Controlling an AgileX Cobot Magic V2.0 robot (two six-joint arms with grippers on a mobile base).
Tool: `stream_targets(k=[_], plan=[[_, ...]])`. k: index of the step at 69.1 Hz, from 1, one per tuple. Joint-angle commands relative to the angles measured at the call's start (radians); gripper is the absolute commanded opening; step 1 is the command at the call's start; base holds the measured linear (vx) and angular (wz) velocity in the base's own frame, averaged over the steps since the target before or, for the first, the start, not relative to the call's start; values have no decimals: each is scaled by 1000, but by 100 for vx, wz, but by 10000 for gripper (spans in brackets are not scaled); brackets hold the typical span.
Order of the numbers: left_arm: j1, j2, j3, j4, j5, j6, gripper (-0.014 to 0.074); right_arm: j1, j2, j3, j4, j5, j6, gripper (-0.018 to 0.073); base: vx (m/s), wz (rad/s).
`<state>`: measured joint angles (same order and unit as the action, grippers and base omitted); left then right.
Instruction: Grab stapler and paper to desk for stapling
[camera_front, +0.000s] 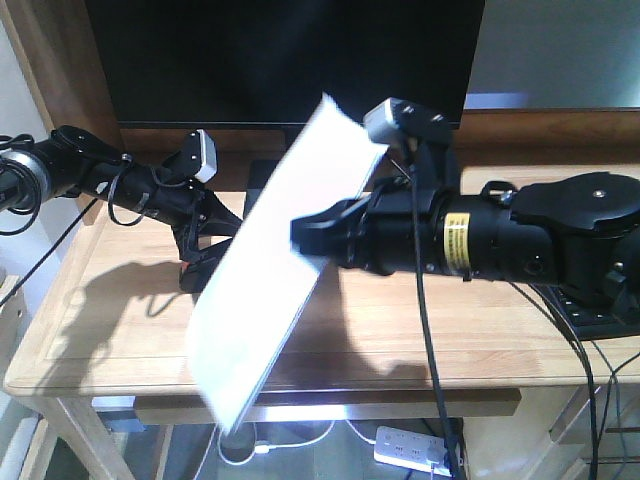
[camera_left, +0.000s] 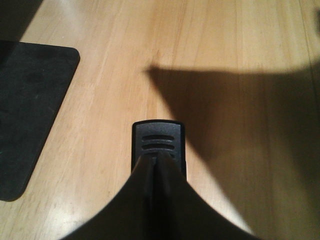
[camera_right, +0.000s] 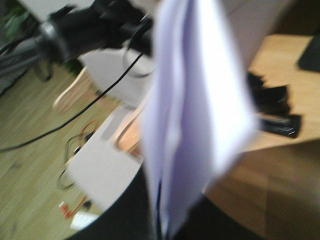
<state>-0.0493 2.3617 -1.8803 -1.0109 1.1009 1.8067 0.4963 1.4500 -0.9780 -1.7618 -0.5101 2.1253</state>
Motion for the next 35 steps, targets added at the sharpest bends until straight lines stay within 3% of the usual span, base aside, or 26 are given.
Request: stream_targets(k=[1,23,35], plan=[[-3,-65,-27,-64,15,-10,-6,-24,-2,-25,-37,-112,1,-3,0,0],[-3,-65,-27,-64,15,-10,-6,-216,203,-25,-37,-420,1,-3,0,0],[-3,-65,-27,-64,15,-10,-6,-297,302,-25,-37,-477,1,-3,0,0]])
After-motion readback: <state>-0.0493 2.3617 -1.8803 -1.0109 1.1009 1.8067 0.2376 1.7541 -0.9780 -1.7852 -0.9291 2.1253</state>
